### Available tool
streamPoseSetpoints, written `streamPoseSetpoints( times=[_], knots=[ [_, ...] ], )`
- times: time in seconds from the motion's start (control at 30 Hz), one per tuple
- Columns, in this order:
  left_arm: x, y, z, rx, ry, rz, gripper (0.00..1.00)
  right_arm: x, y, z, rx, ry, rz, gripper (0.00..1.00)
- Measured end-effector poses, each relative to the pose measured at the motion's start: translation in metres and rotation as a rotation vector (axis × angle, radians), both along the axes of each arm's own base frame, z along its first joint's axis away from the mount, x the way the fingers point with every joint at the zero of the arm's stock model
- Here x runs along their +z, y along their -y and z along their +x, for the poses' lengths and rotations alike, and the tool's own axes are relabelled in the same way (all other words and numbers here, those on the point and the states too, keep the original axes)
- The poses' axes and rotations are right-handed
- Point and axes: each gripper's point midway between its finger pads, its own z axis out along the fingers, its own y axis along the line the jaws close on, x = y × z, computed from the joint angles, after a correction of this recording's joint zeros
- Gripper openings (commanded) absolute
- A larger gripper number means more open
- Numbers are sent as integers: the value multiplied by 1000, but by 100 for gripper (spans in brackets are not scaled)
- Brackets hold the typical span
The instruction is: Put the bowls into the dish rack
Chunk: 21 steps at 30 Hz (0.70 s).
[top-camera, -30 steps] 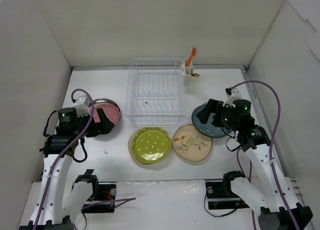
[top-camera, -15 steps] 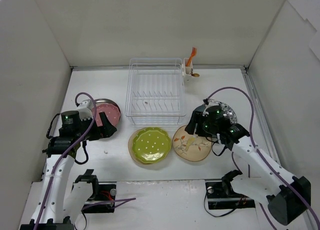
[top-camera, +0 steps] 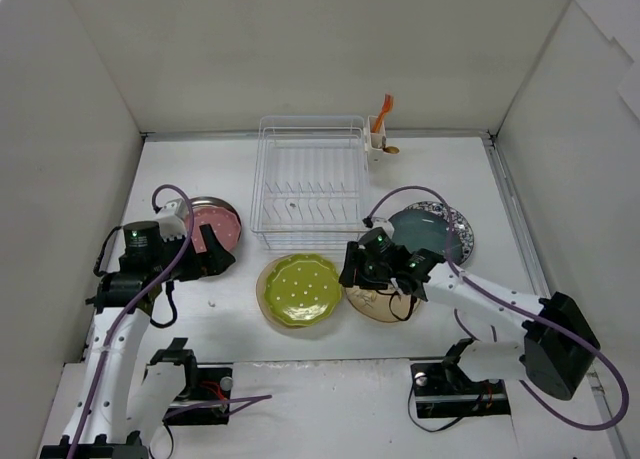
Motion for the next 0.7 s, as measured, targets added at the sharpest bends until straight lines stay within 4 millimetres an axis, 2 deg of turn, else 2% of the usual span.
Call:
streamPoseSetpoints(
  times=[0.27,0.5,0.7],
  knots=[
    [-6,2,1,-10,-18,-8,99,-26,-17,-4,-5,-41,-32,48],
    [-12,2,0,-11,-30,-9,100,-33,-27,2,-7,-34,-17,42],
    [-14,3,0,-12,-38,-11,100,-40,-34,5,-2,-35,-8,28]
  ],
)
